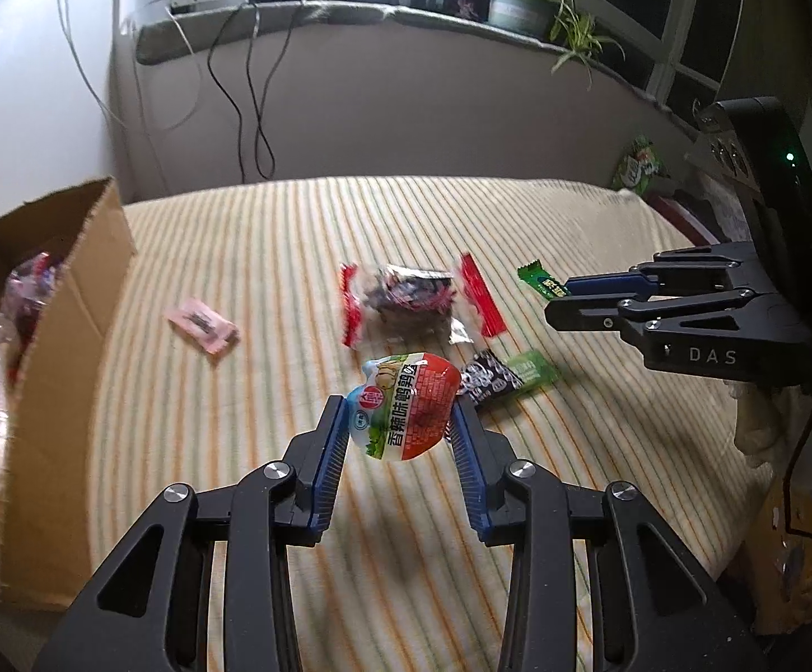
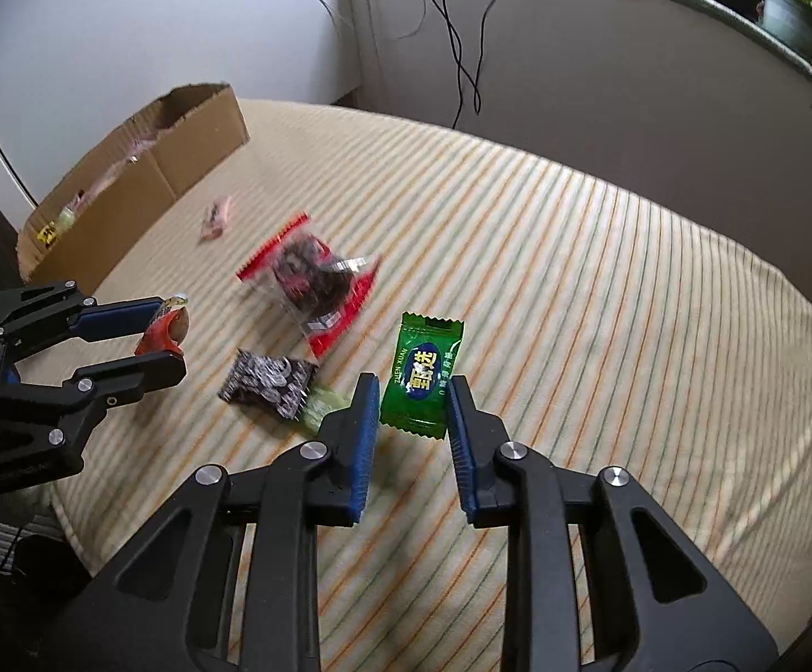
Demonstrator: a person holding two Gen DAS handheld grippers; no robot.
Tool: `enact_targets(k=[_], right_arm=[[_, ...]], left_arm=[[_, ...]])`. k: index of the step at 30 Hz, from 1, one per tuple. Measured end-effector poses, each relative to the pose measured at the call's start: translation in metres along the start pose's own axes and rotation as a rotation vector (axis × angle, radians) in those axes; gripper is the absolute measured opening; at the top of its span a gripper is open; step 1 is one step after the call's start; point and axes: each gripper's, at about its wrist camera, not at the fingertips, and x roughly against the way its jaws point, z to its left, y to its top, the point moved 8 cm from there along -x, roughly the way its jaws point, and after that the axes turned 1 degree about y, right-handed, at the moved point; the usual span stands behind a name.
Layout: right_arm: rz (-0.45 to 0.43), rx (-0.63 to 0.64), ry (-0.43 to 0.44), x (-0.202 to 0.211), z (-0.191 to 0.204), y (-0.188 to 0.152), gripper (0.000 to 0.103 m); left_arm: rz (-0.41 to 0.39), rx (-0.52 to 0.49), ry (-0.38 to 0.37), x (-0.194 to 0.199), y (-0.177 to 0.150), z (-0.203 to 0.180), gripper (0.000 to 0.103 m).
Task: Organize snacks
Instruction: 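Carry the green candy and egg-shaped candy into the box with both tools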
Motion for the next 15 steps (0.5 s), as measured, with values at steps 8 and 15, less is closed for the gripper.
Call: enact_targets(k=[8,15], right_arm=[[-0.061,0.044,0.025,0.017,0.028,0.029,0.025],[-0.103,0.087,0.057,0.024,0.062,0.055,0.025]], left_arm=[[-0.070,0.031,0.037,0.030,0.008,0.027,0.035],[-0.122,0.076,0.092,0.052,0.011,0.057,0.035]])
